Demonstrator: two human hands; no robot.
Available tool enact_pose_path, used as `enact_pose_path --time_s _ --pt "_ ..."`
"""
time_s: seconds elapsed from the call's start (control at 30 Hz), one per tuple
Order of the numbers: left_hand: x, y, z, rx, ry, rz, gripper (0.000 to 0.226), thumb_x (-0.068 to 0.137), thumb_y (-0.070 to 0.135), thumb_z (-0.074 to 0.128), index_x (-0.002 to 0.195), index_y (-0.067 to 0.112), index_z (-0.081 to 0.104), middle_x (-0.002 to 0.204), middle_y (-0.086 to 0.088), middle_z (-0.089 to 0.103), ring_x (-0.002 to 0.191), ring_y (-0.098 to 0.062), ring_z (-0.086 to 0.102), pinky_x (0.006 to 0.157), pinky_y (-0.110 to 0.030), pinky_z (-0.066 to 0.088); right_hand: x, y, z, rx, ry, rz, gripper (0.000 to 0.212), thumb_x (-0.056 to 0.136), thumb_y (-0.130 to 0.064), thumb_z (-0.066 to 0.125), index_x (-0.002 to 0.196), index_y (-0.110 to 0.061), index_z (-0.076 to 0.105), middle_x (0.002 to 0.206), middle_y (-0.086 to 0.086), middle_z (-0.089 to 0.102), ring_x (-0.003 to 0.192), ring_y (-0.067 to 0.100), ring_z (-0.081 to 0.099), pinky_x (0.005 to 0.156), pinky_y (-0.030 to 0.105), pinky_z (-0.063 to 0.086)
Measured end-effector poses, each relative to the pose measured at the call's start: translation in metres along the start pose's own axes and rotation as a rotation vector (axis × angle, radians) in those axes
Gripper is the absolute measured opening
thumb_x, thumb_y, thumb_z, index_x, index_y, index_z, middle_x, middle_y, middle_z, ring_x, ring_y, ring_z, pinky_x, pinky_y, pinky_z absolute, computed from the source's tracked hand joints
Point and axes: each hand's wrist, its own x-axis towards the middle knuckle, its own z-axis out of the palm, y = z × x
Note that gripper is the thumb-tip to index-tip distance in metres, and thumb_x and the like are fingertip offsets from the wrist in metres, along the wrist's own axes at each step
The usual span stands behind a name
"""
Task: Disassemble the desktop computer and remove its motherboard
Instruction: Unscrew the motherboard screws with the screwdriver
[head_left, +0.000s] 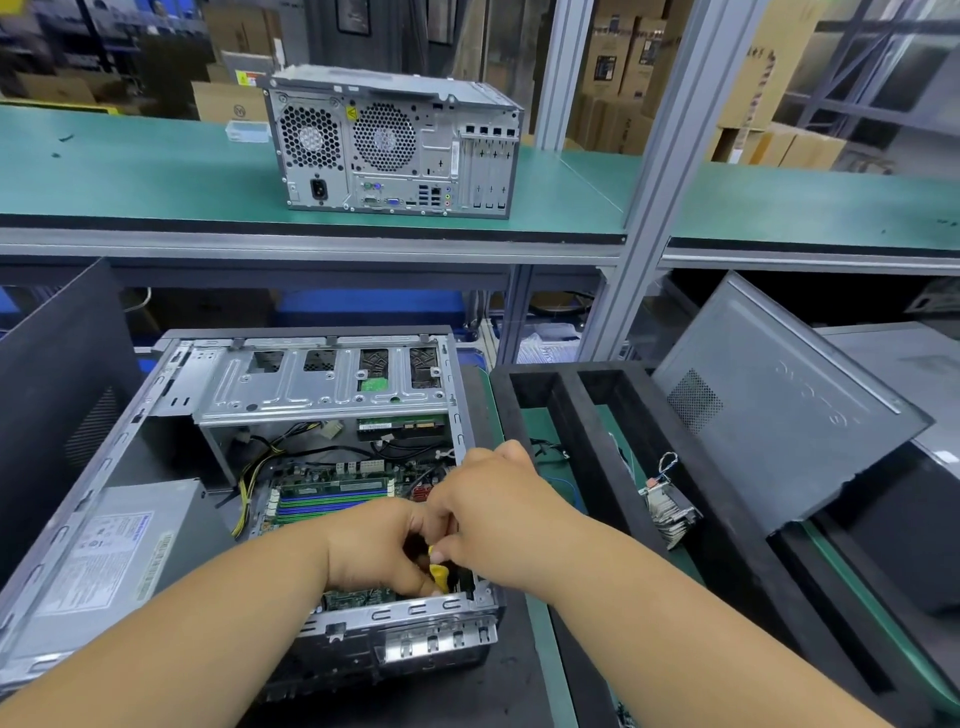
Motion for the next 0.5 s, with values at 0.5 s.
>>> enact_pose_path --time_s 0.5 --pt "0.0023 -0.0022 0.0021 -0.033 0.030 -0.033 0.015 0.072 0.027 0.081 0.081 0.026 0.069 0.076 0.006 0.067 0.070 -0.004 0.056 0.070 -0.023 0.047 -0.0065 0.0037 0.0032 0.041 0.070 0.000 0.015 0.085 -0.043 0.064 0.092 -0.029 0.064 0.092 -0.009 0.061 0.098 0.016 0.043 0.095 0.041 0.027"
